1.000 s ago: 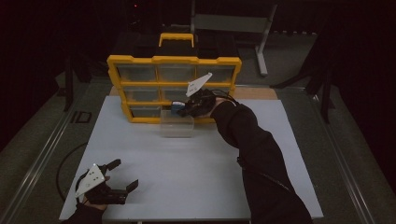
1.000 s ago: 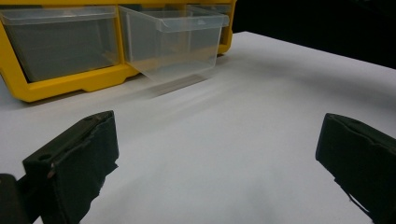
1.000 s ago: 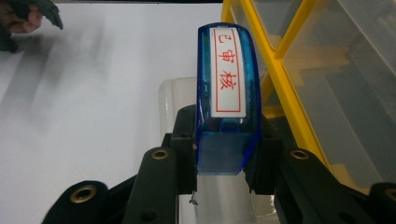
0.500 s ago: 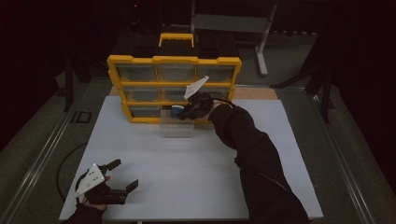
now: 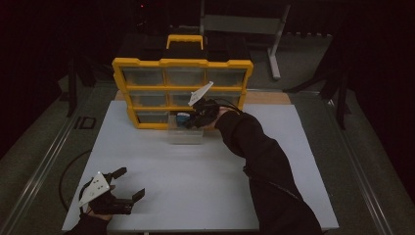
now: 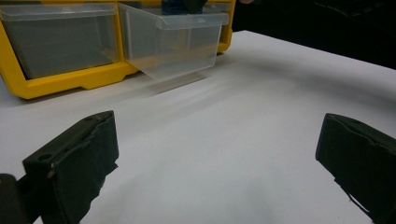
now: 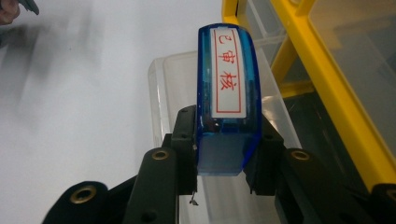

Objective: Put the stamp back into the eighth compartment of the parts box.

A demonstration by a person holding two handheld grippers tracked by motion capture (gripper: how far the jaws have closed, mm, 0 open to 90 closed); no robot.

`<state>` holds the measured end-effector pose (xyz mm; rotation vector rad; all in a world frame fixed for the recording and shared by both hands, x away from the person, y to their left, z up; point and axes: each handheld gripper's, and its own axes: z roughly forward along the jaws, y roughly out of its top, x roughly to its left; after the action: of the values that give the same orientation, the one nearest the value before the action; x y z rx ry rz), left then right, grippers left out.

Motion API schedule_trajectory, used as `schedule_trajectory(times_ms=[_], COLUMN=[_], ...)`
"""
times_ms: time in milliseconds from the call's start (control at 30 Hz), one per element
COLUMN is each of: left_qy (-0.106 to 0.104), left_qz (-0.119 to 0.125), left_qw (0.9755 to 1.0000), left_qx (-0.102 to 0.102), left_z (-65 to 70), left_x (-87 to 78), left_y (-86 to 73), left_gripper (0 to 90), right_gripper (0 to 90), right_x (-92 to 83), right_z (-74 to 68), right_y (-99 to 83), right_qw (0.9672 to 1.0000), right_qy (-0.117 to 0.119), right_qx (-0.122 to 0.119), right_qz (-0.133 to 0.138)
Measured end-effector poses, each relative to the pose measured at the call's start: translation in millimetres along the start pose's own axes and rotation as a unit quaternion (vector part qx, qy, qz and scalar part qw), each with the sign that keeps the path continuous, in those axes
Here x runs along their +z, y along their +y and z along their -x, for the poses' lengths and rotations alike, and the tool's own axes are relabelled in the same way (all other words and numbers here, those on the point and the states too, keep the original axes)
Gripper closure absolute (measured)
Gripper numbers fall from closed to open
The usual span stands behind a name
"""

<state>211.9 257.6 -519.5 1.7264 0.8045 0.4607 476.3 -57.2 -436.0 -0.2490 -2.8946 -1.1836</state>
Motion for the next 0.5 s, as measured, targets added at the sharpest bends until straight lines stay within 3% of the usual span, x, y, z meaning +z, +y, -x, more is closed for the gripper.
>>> schedule_trajectory(times_ms=[267, 333, 500], left_qy=[0.0, -0.001, -0.001], left_qz=[0.0, -0.002, -0.002], left_qw=[1.0, 1.0, 1.0], left_qx=[-0.001, -0.004, -0.004], left_z=[-0.2, -0.5, -0.4], left_x=[-0.3, -0.2, -0.1], left_y=[-0.1, -0.4, -0.3], left_gripper=[0.4, 0.4, 0.4], right_gripper=[65.9, 51.0, 31.9], right_x=[4.3, 0.9, -1.9], right_z=[-0.2, 1.6, -0.6], right_y=[5.0, 7.1, 9.5], right_qw=[1.0, 0.9992, 0.999], right_qy=[0.0, 0.0, 0.003], right_qx=[0.008, 0.03, 0.036], right_qz=[0.005, 0.026, 0.027])
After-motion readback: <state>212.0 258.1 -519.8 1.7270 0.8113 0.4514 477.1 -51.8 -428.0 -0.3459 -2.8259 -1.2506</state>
